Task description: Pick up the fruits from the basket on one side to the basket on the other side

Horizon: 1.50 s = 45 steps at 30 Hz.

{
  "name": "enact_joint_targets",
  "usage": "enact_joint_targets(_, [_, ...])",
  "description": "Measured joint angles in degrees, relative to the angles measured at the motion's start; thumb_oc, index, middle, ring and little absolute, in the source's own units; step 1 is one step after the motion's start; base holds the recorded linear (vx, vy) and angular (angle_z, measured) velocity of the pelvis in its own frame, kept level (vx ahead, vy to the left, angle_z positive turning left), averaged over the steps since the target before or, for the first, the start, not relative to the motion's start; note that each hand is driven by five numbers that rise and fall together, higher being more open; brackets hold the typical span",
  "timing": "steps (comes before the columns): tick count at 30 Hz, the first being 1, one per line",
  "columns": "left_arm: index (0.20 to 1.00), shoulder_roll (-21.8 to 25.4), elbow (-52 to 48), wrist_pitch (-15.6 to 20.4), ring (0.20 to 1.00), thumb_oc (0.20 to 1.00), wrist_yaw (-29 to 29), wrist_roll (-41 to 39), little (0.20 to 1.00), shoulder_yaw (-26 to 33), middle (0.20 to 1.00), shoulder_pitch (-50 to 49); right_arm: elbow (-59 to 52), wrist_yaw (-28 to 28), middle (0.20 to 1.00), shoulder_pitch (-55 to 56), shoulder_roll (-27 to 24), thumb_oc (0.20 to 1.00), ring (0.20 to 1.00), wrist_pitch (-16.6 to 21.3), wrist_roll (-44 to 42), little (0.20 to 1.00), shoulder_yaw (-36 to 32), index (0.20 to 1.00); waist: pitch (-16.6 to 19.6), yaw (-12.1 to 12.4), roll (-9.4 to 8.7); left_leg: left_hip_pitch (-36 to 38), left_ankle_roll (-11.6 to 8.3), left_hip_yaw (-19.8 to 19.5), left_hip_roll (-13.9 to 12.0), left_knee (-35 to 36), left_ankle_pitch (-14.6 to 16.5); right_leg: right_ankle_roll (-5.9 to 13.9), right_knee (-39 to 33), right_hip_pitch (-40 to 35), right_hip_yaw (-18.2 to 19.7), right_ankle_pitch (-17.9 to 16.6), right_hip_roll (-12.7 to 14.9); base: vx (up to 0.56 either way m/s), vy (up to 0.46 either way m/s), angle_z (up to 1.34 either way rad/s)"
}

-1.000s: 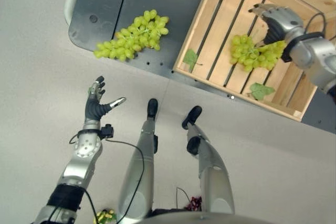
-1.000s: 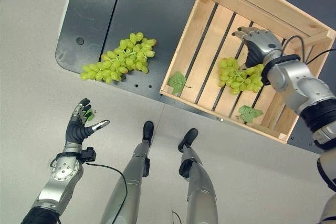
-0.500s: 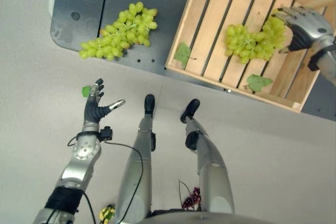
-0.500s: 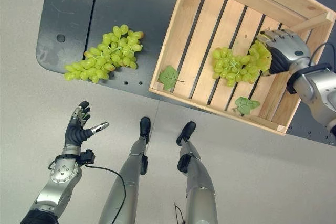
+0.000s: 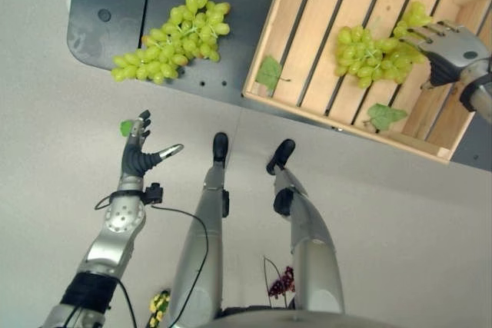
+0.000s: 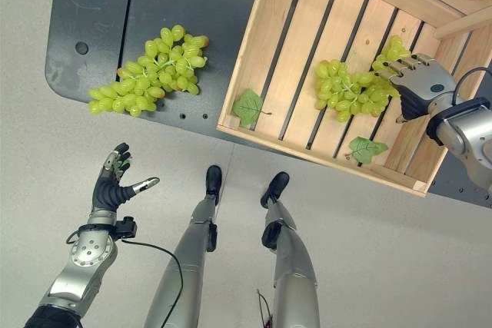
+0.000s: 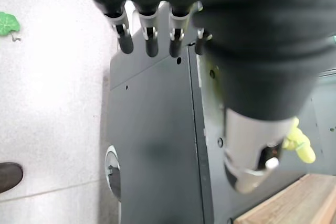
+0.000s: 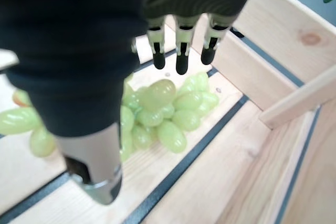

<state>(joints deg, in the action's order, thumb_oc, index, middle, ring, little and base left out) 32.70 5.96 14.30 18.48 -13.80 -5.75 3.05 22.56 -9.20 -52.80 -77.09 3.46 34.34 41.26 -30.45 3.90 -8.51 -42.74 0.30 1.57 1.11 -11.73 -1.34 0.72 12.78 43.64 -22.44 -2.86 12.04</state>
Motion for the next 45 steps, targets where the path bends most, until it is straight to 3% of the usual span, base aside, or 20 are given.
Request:
enact_joint_targets(13, [1.000,-0.04,-0.45,0.10,1.000,1.000,0.97,1.76,1.000,0.21,1.000,0.01,0.38,-2.85,1.000,-2.22,0.15,1.000,1.000,-3.07,3.53,1.000,-1.38,1.000,-0.07,1.39,0.16,-6.33,0.00,-0.40,0.09,-1.68,-0.01,-0.05,1.35,5.89,0.01,0.00,0.31,0.00,0.000,0.00])
enact_joint_targets(27, [1.000,0.05,-0.63,0.29,1.000,1.000,2.14,1.76,1.000,0.14,1.000,0.00,3.65,-4.93,1.000,-3.46,4.18,1.000,1.000,-5.06,4.02,1.000,-2.45,1.000,-0.01,1.90,0.59,-8.05,0.13,-0.59,0.36,-2.15,-0.14,-0.06,2.08,7.65,0.10,0.01,0.73,0.00,0.000,0.00])
enact_joint_targets(28, [1.000,0.06,-0.62,0.35,1.000,1.000,2.38,1.76,1.000,0.15,1.000,0.00,3.65,-4.99,0.843,-3.46,4.23,0.843,0.843,-5.06,4.26,0.843,-2.44,0.843,-0.02,1.90,0.62,-8.09,0.13,-0.59,0.36,-2.15,-0.14,-0.06,2.08,7.70,0.10,0.01,0.73,0.00,0.000,0.00])
enact_joint_targets(30, [1.000,0.05,-0.62,0.42,1.000,1.000,2.54,1.76,1.000,0.15,1.000,0.00,3.65,-5.00,0.200,-3.47,4.23,0.200,0.200,-5.06,4.39,0.200,-2.43,0.200,-0.02,1.91,0.62,-8.21,0.13,-0.61,0.37,-2.15,-0.14,-0.06,2.08,7.80,0.10,0.01,0.74,0.00,0.000,0.00])
enact_joint_targets(45, [1.000,0.05,-0.69,0.66,1.000,1.000,2.57,1.76,1.000,-0.03,1.000,0.00,3.48,-4.94,0.200,-5.42,4.02,0.200,0.200,-4.98,4.26,0.200,-2.39,0.200,-0.02,1.79,0.62,-9.07,0.12,-0.66,0.37,-2.29,-0.14,-0.06,2.15,8.58,0.09,0.01,0.73,0.00,0.000,0.00])
